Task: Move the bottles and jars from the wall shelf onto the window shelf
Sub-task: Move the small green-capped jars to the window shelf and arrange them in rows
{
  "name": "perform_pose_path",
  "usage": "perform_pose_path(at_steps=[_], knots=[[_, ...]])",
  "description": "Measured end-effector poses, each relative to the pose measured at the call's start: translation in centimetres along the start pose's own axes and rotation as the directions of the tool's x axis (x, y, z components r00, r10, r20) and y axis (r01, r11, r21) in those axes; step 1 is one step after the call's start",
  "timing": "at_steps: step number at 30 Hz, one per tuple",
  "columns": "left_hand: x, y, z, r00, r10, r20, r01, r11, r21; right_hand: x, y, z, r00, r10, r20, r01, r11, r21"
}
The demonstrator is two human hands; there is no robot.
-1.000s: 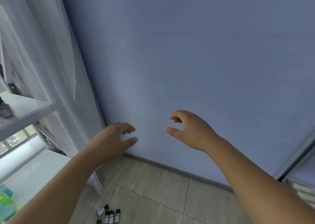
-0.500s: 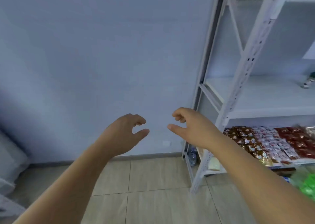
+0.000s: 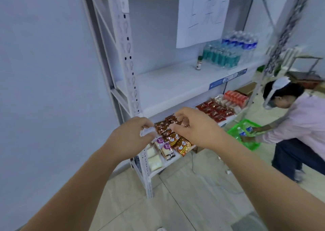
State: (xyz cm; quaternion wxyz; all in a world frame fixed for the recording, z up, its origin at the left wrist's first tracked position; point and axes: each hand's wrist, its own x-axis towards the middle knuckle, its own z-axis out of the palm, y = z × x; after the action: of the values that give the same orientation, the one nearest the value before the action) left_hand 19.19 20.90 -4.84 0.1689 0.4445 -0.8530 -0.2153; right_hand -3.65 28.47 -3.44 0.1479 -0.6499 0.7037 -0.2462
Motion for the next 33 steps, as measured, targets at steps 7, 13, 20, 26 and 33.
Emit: perform_pose_path(at_steps=[7,13,20,26,33], knots=[[13.8,4.2,2.9,0.987,0.156,0.028,-0.155,0.988,-0.022,6.2,7.4,-5.3,0.986,0.112,-0.122,-0.12,0.991,-0.059],[24.9,6.8,4.8,0.97,0.237,0.058,-0.234,0.97,-0.064,12.6,12.6,-8.8,0.962,0.164,-0.218,-0.189,0.977,-0.098],[33.4,9.2,7.9,0.956,0.277,0.099,-0.271,0.96,-0.069,17.5,17.5,-10.8,0.926,0.232,-0.298,-0.254,0.966,-0.038],[40.0,10.1,9.8,0.965,0.242,0.1,-0.24,0.97,-0.033,23.2,22.2,-12.0,0.929,0.239,-0.284,-0.256,0.966,-0.025],[49.7,11.8,12.6,0.992,0.116,0.041,-0.115,0.993,-0.025,31.9,29.5,-14.4,0.949,0.206,-0.237,-0.205,0.978,0.029]])
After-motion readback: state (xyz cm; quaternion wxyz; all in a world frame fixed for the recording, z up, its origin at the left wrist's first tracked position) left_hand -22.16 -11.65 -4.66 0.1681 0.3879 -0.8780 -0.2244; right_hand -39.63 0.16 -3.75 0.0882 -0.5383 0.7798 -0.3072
